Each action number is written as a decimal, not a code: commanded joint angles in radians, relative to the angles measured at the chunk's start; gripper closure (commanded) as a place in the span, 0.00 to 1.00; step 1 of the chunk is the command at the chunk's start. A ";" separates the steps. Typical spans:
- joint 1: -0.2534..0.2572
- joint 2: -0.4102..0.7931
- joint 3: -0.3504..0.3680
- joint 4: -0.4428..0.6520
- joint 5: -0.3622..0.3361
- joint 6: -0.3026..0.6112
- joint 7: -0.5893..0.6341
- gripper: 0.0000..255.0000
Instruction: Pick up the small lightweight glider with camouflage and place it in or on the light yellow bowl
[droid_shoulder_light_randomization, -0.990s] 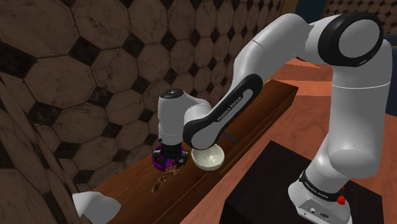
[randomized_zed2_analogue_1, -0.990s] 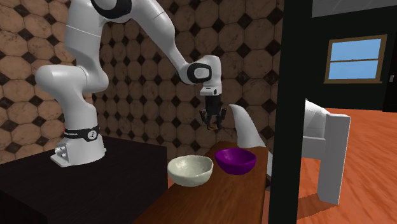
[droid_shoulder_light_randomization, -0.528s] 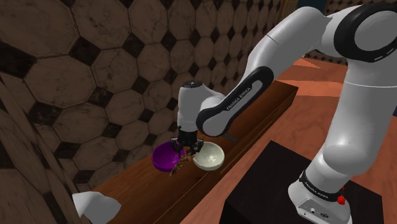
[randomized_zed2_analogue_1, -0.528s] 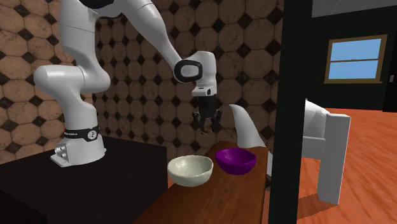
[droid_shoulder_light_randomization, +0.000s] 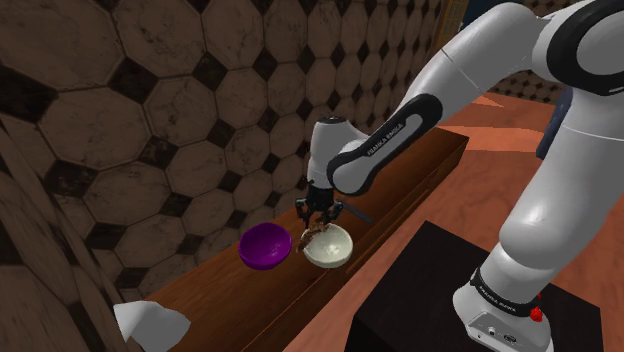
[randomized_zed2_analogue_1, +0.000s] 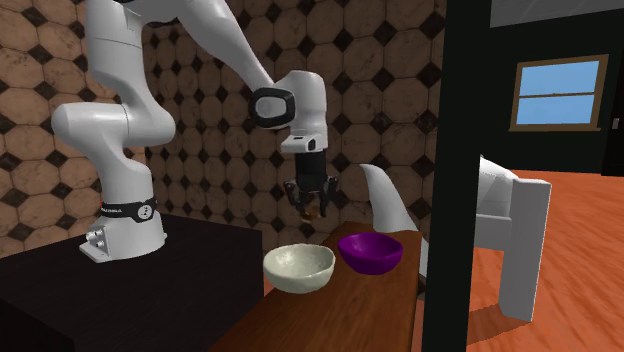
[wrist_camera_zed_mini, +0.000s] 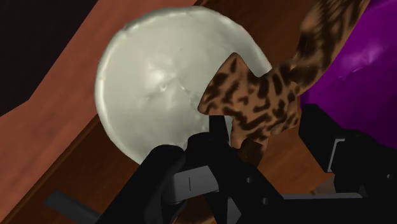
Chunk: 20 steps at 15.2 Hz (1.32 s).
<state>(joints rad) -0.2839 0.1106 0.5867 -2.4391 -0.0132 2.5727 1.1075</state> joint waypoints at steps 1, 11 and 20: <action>-0.039 -0.027 -0.014 -0.030 0.034 0.006 -0.082 1.00; -0.050 0.075 -0.071 -0.055 -0.060 0.116 -0.074 1.00; -0.010 0.167 -0.129 -0.048 -0.156 0.193 -0.008 1.00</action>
<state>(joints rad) -0.2949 0.2760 0.4597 -2.4870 -0.1664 2.7634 1.0974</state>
